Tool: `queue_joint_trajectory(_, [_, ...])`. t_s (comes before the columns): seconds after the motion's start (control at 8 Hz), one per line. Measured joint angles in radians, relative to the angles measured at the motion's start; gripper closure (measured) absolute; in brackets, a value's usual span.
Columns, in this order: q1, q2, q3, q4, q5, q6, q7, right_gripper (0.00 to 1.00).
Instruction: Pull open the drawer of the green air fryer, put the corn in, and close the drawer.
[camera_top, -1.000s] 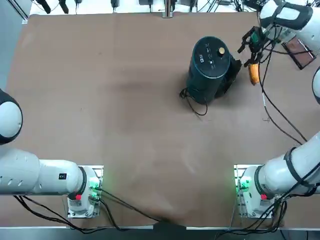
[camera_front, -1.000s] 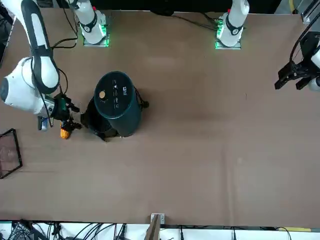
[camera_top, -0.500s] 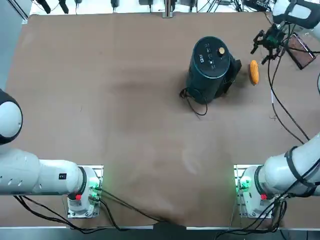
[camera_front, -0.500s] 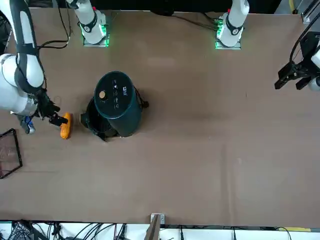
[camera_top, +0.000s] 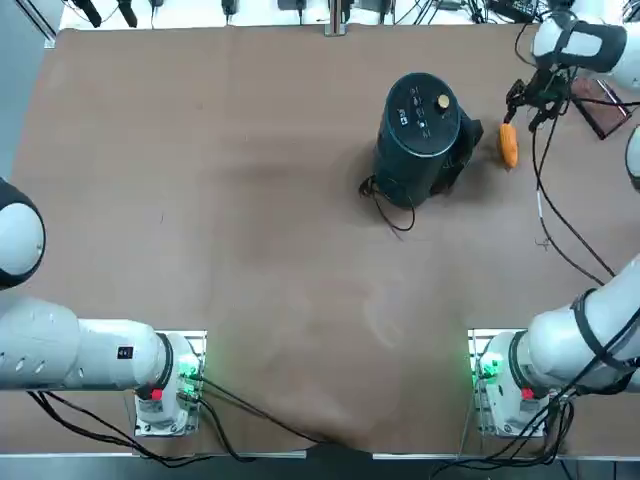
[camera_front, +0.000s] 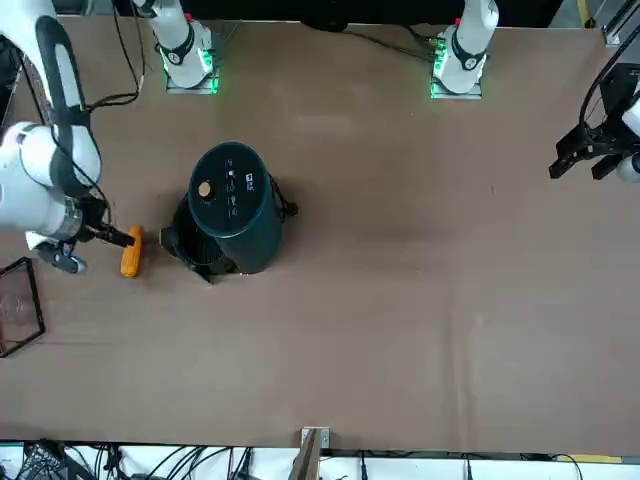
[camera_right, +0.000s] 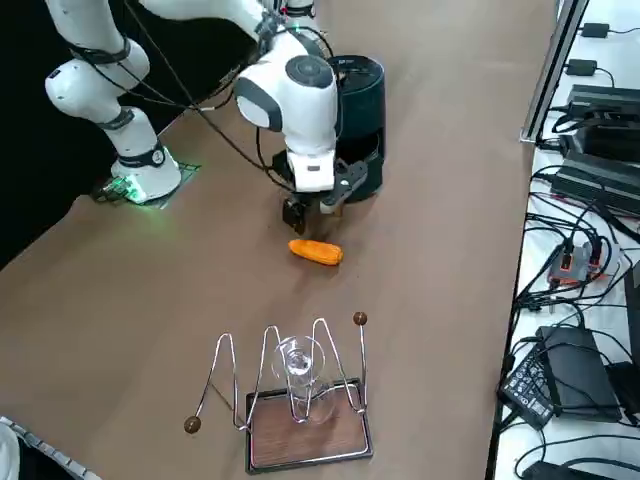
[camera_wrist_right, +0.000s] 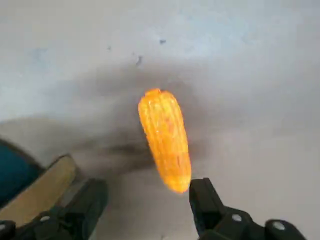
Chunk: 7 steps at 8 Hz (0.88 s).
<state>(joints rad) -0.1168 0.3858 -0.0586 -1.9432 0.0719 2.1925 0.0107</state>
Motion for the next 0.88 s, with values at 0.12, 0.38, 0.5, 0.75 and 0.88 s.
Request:
queue_joint_trajectory(0.12, [-0.001, 0.035, 0.000, 0.000, -0.001, 0.050, -0.037, 0.00])
queue_joint_trajectory(0.38, [-0.002, 0.088, 0.000, 0.002, -0.014, 0.100, -0.105, 0.00])
queue_joint_trajectory(0.5, [-0.007, 0.101, -0.001, 0.002, -0.018, 0.108, -0.139, 0.00])
queue_joint_trajectory(0.75, [-0.014, 0.117, 0.000, 0.003, -0.018, 0.124, -0.151, 0.02])
queue_joint_trajectory(0.88, [-0.014, 0.126, 0.000, 0.003, -0.018, 0.134, -0.151, 0.06])
